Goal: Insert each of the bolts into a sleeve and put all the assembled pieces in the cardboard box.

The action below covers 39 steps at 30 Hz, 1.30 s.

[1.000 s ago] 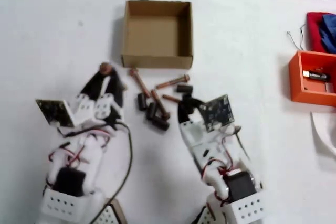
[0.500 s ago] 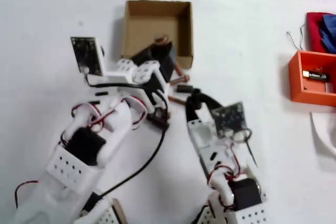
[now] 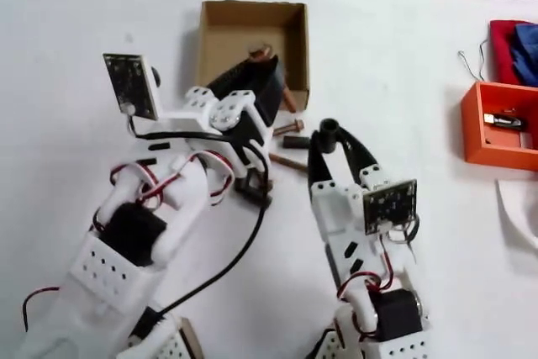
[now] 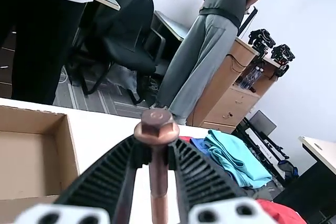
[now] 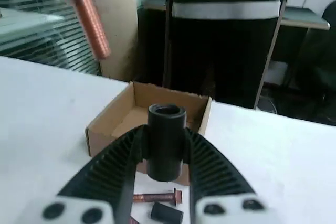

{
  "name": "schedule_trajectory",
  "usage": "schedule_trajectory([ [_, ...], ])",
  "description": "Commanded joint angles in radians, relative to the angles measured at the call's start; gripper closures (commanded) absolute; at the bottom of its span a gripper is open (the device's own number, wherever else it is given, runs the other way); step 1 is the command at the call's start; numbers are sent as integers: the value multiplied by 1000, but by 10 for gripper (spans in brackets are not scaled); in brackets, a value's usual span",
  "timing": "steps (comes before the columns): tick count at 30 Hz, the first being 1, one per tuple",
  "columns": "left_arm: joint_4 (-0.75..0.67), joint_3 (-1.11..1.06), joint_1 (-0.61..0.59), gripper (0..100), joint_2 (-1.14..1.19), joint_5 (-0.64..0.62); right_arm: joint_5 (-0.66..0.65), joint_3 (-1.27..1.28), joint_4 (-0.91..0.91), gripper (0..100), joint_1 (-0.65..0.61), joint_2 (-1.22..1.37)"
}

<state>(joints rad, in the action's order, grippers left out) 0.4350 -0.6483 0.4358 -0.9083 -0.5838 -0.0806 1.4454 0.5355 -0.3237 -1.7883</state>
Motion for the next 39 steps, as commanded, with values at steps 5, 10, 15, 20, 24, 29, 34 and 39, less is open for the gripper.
schedule_trajectory([
  [5, -9, 38, 12, 972, -2, 8, 11, 213, -410, 978, -15, -12],
  [10, -11, 85, 26, 972, 0, 186, 17, 247, -587, 978, -25, 18],
  [15, 8, 51, 114, 972, 0, 356, 18, 252, -495, 978, -33, 62],
  [20, 8, 25, 138, 972, 2, 394, 15, 252, -487, 978, -33, 84],
  [24, 8, 24, 138, 972, 2, 394, 15, 253, -487, 978, -33, 84],
  [29, -123, 33, 129, 972, 89, 400, 11, 253, -487, 978, -33, 84],
  [34, -146, 31, 152, 972, 147, 480, 11, 253, -487, 978, -31, 84],
  [39, -146, 31, 157, 972, 147, 479, 11, 253, -487, 978, -31, 84],
])
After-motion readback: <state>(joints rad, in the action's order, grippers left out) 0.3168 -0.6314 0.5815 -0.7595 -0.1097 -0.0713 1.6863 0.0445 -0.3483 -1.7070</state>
